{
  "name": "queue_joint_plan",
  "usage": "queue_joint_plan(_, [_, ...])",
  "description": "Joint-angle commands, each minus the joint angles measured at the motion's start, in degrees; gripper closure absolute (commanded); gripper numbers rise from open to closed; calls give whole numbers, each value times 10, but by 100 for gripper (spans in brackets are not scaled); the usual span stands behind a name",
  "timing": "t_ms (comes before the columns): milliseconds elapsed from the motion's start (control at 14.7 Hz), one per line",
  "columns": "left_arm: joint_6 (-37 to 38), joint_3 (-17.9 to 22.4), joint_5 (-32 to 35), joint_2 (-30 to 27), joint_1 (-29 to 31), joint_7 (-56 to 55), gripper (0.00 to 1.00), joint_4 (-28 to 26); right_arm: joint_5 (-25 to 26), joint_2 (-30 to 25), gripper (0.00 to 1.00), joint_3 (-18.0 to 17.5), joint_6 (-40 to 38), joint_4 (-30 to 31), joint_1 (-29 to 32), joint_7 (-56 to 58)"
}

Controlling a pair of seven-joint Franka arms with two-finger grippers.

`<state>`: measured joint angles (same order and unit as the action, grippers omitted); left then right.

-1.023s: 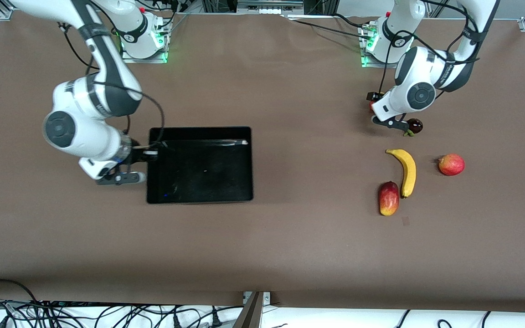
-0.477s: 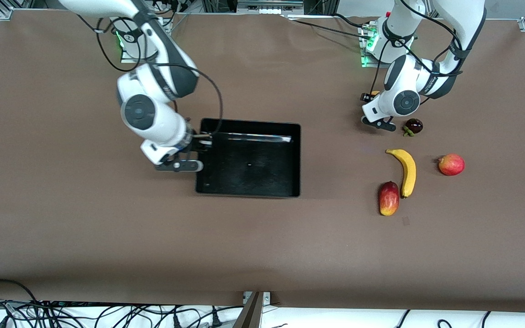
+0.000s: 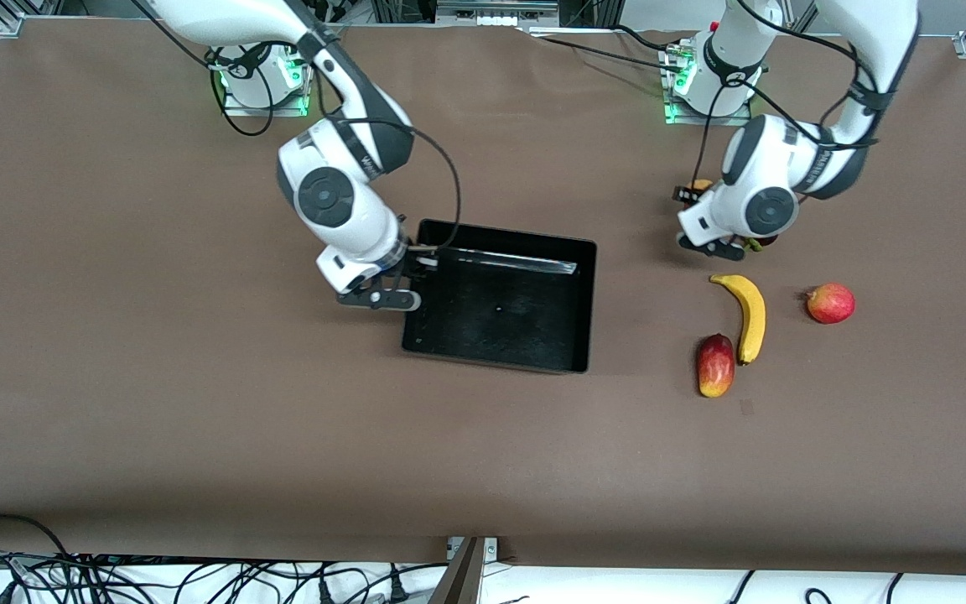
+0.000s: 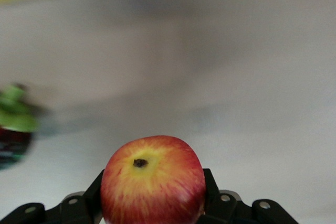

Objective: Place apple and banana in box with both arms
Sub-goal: 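Pull the box with the right gripper while the left gripper grasps the apple, then carry the apple over the box while the right gripper releases the box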

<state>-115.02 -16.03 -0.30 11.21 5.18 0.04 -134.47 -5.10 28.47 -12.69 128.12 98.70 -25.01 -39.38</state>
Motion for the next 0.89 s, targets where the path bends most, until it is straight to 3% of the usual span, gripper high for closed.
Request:
queue_joint_plan(0, [113, -1, -8, 45, 33, 11, 59, 155, -10, 19, 100, 3, 34, -18, -40, -32])
queue_joint_plan(136, [188, -1, -8, 80, 45, 8, 60, 260, -8, 26, 100, 2, 41, -19, -50, -31])
queue_joint_plan(273, [213, 0, -8, 104, 47, -6, 61, 319, -1, 29, 100, 3, 41, -26, -68, -23])
queue_joint_plan(545, [212, -6, -17, 116, 36, -92, 61, 359, 4, 44, 100, 3, 41, -40, -80, 26])
queue_joint_plan(818, [211, -7, -17, 131, 25, -97, 61, 375, 8, 69, 100, 4, 82, -40, -78, 94])
